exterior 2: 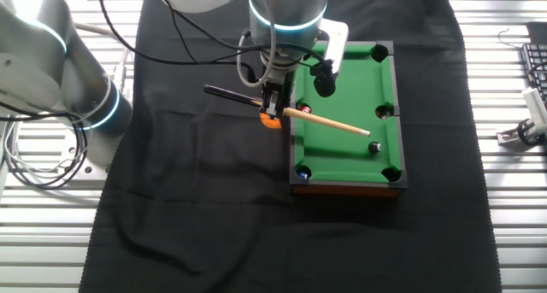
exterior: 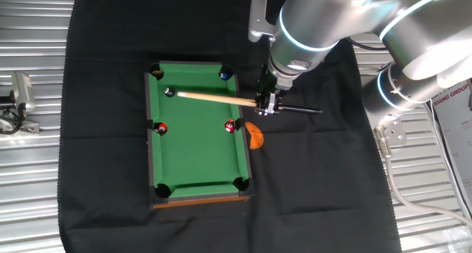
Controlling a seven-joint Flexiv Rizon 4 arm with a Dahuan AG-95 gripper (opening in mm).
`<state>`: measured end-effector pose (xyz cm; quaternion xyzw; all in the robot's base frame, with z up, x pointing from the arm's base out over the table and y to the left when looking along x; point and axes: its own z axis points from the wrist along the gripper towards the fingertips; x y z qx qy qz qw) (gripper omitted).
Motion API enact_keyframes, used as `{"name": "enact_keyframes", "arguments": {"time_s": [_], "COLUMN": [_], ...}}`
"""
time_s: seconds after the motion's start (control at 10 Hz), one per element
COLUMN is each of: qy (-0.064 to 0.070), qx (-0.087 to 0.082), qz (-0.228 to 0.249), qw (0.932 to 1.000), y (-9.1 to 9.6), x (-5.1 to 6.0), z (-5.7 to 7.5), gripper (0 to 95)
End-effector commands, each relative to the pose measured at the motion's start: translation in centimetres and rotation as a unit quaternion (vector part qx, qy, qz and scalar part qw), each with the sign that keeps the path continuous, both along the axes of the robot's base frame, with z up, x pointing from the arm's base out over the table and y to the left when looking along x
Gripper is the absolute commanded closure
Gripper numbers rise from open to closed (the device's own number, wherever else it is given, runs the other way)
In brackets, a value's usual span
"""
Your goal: Hit the pool ball
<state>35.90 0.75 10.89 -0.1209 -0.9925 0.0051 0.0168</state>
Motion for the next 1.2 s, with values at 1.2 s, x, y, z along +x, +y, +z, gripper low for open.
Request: {"name": "enact_keyframes", "arguments": {"time_s": [1.2], "qy": [0.043], "qx": [0.002], "qz": [-0.006], "qw": [0.999], "y": [0.05], "x": [-0.32], "z": [-0.29], "gripper": [95.0]}}
